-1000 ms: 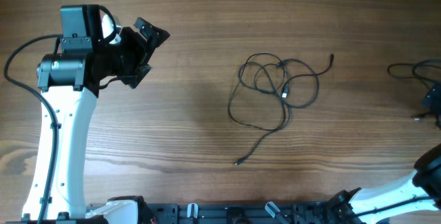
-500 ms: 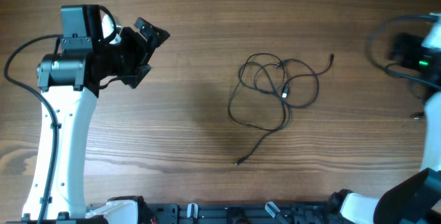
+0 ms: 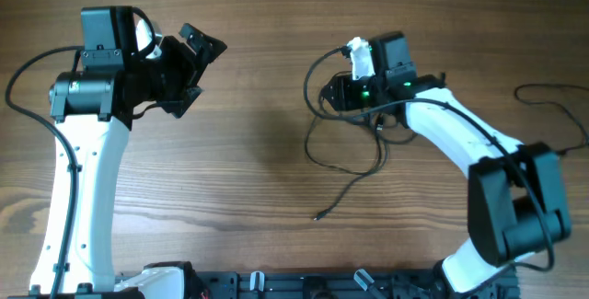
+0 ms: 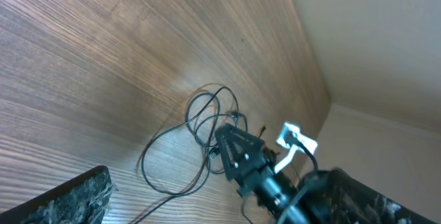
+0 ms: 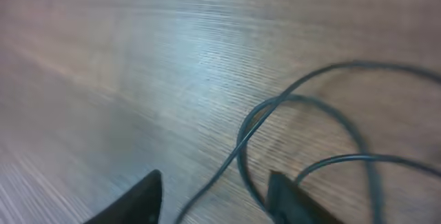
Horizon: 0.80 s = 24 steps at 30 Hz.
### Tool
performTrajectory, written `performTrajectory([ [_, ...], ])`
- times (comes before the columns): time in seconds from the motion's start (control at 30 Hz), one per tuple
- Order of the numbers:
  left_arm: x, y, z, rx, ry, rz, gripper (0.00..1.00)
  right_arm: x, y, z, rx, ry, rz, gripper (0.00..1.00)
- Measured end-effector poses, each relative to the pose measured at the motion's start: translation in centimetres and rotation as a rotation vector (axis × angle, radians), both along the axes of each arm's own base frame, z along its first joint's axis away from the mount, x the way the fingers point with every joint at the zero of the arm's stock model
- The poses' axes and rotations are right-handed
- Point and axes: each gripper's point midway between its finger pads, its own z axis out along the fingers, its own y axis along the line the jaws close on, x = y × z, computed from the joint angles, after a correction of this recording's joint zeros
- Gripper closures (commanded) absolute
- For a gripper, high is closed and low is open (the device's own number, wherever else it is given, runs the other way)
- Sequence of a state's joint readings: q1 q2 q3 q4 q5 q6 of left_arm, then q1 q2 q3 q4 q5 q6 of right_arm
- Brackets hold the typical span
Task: Untangle cables
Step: 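Reach the right gripper to the cable pile and grasp a strand, then lift the cable strand with the right gripper toward the upper right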
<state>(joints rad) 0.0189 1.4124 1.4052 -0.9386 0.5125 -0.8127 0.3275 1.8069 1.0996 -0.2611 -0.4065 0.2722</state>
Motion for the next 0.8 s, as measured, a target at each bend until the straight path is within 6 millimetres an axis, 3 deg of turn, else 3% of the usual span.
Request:
performTrajectory([
  [0.1,0.0,0.0,0.0,0.000,0.000,0.000,0.00,-0.8,1.6,-2.7,0.045,0.110,-0.030,0.53],
  [0.17,0.0,0.0,0.0,0.000,0.001,0.000,0.00,-2.4,2.7,-4.3,0.061,0.202,-0.014,0.53],
  [0.23,0.0,0.0,0.0,0.000,0.000,0.000,0.00,-3.7,3.4,-4.7,0.060,0.248,-0.001,0.52],
  [0.37,0.0,0.0,0.0,0.000,0.000,0.000,0.00,-3.1,4.0,-4.4,0.066,0.214,-0.002,0.56],
  [0.5,0.0,0.0,0.0,0.000,0.000,0.000,0.00,-1.8,2.8,-5.0,0.013,0.190,-0.101,0.57],
  [0.53,0.0,0.0,0.0,0.000,0.000,0.000,0.00,-1.4,2.9,-4.9,0.016,0.176,-0.111,0.63],
  [0.6,0.0,0.0,0.0,0.000,0.000,0.000,0.00,-0.9,3.6,-5.3,0.035,0.157,-0.102,0.91],
  [0.63,0.0,0.0,0.0,0.000,0.001,0.000,0.00,-1.1,4.1,-5.7,0.046,0.165,-0.091,0.96],
  [0.8,0.0,0.0,0.0,0.000,0.001,0.000,0.00,-2.6,5.8,-5.6,0.068,0.193,-0.033,0.96],
])
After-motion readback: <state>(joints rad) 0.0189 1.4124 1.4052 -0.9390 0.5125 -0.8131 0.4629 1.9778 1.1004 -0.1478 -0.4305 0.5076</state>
